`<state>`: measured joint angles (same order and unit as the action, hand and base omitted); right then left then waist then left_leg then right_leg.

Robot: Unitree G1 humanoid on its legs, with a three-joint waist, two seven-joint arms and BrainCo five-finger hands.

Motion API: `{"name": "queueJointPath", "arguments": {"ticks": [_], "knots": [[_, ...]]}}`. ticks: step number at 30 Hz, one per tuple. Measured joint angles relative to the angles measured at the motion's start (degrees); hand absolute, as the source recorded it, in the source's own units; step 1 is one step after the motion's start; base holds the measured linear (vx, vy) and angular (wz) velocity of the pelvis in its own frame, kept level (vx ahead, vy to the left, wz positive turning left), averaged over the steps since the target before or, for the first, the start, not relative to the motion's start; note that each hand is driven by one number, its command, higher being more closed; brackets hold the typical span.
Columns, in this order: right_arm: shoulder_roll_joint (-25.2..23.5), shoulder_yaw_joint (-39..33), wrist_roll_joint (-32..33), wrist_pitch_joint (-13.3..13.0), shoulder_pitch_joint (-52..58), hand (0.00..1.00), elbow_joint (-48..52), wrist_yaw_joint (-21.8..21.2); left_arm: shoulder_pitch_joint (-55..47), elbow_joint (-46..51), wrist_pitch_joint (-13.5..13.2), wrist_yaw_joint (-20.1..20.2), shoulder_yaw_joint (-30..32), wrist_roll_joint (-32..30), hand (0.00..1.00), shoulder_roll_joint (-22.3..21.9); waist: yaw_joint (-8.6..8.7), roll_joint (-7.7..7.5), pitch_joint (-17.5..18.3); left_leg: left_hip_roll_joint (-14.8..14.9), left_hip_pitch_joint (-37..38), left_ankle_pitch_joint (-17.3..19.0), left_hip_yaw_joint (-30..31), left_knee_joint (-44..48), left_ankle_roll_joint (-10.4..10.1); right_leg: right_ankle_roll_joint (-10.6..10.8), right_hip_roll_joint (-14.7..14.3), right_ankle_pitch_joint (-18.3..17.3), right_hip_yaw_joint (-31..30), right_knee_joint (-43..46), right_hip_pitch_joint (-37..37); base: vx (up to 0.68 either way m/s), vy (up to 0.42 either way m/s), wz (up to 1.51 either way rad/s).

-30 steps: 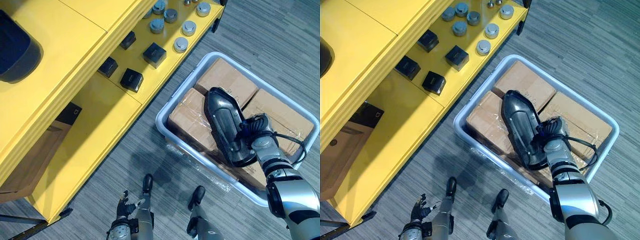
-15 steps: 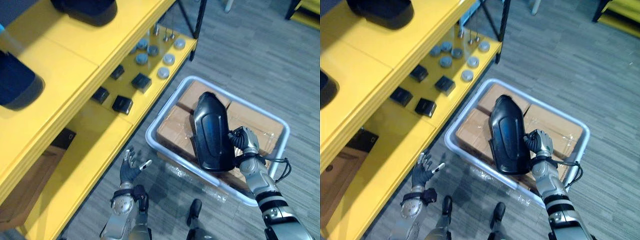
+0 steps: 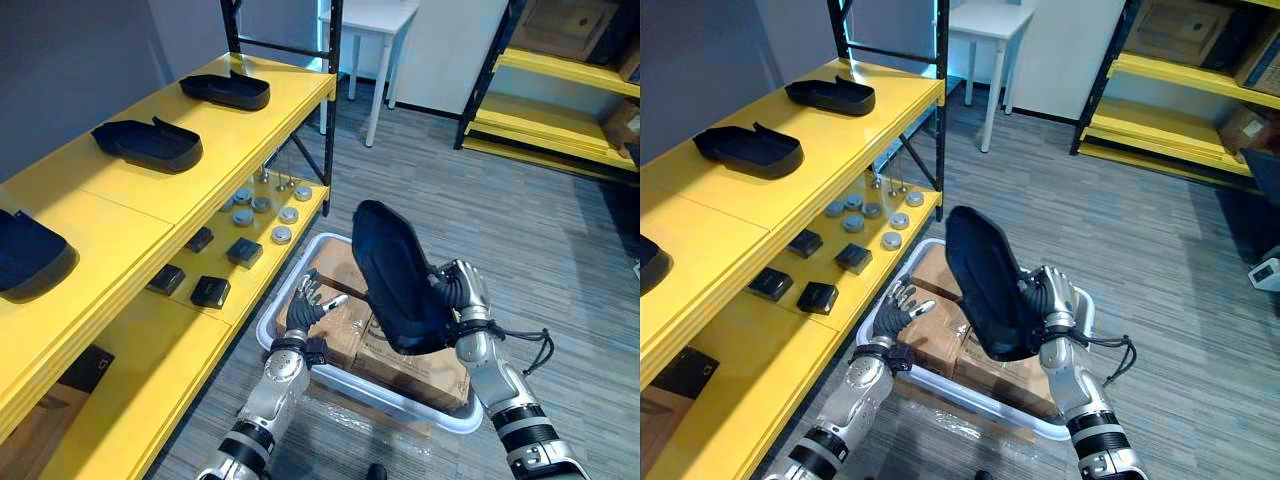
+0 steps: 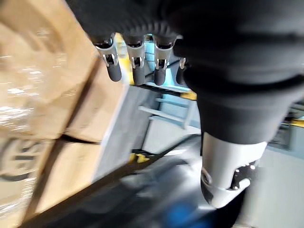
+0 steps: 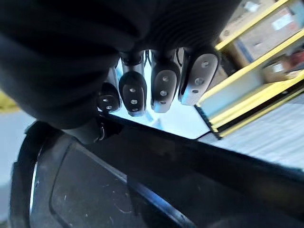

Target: Walk over and take plastic housings, then place them on the shelf

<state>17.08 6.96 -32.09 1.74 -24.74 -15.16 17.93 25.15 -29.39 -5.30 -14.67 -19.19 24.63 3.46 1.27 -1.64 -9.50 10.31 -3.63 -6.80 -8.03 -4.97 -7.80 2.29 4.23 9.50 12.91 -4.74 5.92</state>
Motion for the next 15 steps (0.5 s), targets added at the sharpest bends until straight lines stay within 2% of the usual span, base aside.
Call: {"name": "queueJointPath", "arguments": {"ticks": [7,11,15], "knots": [[-4.3,1.1,0.1,0.0,0.0,1.0,3.5,1.4,2.7,-5.7,0.5,-0.5,-0.4,4.1,0.0,-1.8,-0.19,-0.03,1.2,0.1,0.0,0.0,-0.5,0.0,0.0,0.0,-0.1,0.2,-0.6,0.0,0.2,-0.03,0.032,-0.04],[-7.6,4.2,0.8,-0.1,0.1,1.0,6.0,3.1,4.3,-6.8,0.5,-1.3,-0.6,7.9,0.0,-2.4,-0.03,-0.09,1.4,0.0,0.7,0.1,-1.3,0.0,-0.2,0.0,-0.1,0.4,-1.3,-0.1,0.0,-0.02,0.038,-0.1],[-11.2,7.2,3.6,-0.5,2.4,1.0,7.0,4.2,5.7,-6.6,-1.4,-1.5,-0.3,15.2,0.0,-4.1,-0.12,-0.4,2.3,0.0,0.7,0.1,-1.3,0.0,-0.2,0.0,-0.1,0.4,-1.3,-0.1,0.0,-0.02,0.028,0.0]]}}
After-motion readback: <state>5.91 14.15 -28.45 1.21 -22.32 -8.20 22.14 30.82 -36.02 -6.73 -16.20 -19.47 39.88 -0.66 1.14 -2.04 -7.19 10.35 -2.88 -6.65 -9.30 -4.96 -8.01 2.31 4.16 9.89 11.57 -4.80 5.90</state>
